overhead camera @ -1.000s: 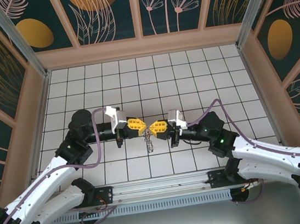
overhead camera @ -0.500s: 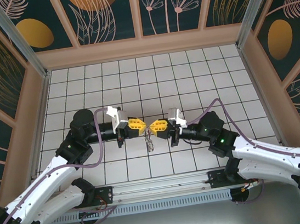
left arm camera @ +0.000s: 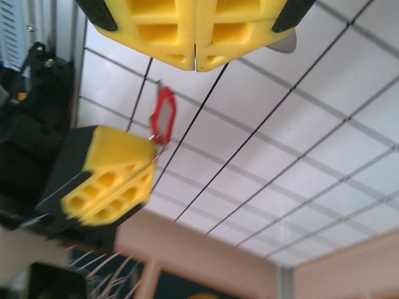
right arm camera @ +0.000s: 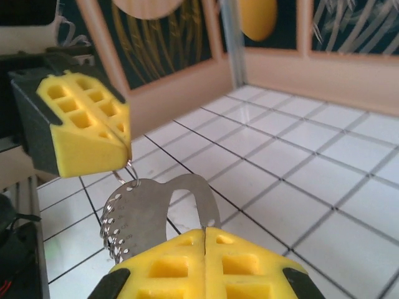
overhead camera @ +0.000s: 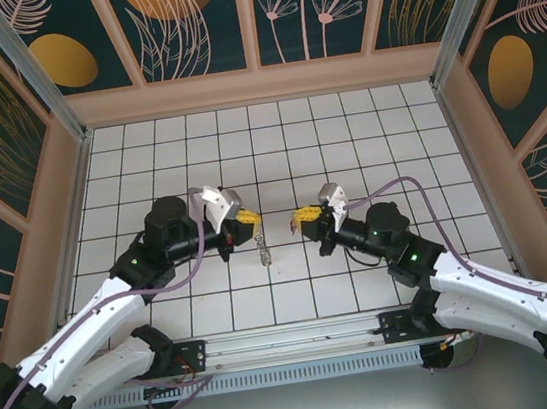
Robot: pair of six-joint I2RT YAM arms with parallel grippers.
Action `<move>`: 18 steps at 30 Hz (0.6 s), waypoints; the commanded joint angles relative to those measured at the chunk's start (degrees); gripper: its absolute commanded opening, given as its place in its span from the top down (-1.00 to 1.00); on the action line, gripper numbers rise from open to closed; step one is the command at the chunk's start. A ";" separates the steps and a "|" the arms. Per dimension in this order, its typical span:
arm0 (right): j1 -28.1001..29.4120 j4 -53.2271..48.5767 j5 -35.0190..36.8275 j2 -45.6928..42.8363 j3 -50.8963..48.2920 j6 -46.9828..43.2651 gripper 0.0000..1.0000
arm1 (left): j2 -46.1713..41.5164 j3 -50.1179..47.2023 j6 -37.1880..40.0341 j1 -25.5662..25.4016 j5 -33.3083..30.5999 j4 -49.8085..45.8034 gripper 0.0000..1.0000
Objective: Put the keys on the keyring
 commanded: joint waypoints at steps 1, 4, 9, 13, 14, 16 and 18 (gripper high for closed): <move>-3.39 -1.94 2.49 2.11 -1.89 7.54 1.00 | 3.00 -1.86 -5.50 -0.11 -8.01 -4.38 1.00; -4.98 -2.56 3.30 4.99 -3.06 11.08 1.00 | 5.76 -3.18 -7.57 -0.19 -10.75 -4.93 1.00; -5.79 -1.81 2.27 10.68 -4.21 14.79 1.00 | 10.53 -4.74 -9.57 -0.17 -12.95 -0.94 1.00; -5.73 -0.21 1.47 13.56 -5.18 16.79 1.00 | 15.62 -4.48 -10.92 -0.17 -13.25 3.89 1.00; -5.71 0.19 1.33 13.95 -5.60 17.25 1.00 | 17.33 -4.19 -11.03 -0.17 -13.66 5.01 1.00; -5.77 0.29 1.16 14.67 -6.22 17.76 1.00 | 20.42 -2.82 -10.99 -0.17 -15.31 5.90 1.00; -5.77 0.31 1.06 15.37 -6.78 18.27 1.00 | 23.31 -1.32 -10.46 -0.14 -18.21 6.33 1.00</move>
